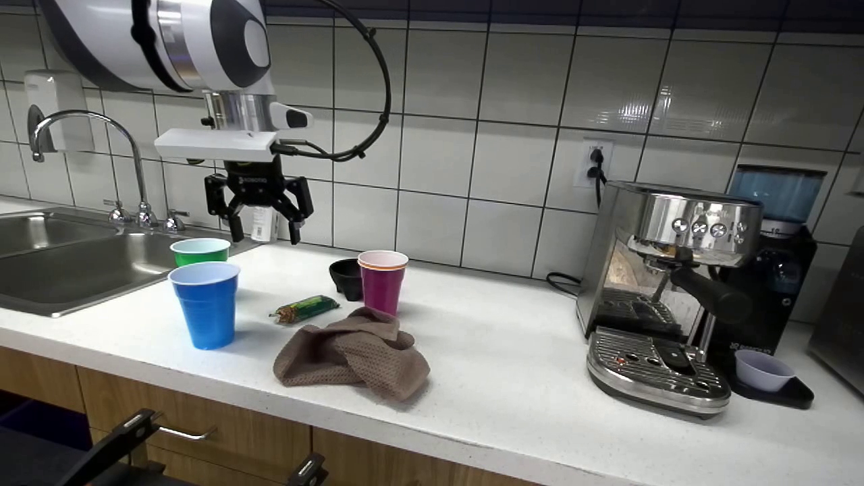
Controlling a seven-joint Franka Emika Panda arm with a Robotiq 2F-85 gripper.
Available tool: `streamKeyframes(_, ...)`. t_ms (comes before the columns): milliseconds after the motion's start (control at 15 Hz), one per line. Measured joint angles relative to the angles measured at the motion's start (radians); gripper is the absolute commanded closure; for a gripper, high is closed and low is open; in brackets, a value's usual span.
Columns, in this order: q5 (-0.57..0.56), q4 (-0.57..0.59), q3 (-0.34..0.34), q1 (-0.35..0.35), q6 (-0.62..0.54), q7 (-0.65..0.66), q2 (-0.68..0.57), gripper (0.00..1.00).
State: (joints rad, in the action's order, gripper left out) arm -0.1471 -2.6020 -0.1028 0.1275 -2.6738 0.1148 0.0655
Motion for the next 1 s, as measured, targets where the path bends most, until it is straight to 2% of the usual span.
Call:
streamKeyframes(400,0.018,-0.051,-0.01,0.003,0.0,0.0,0.045,0.0)
streamKeyframes(1000,0.018,-0.084,-0.028,0.005,-0.001,0.0,0.046,0.0)
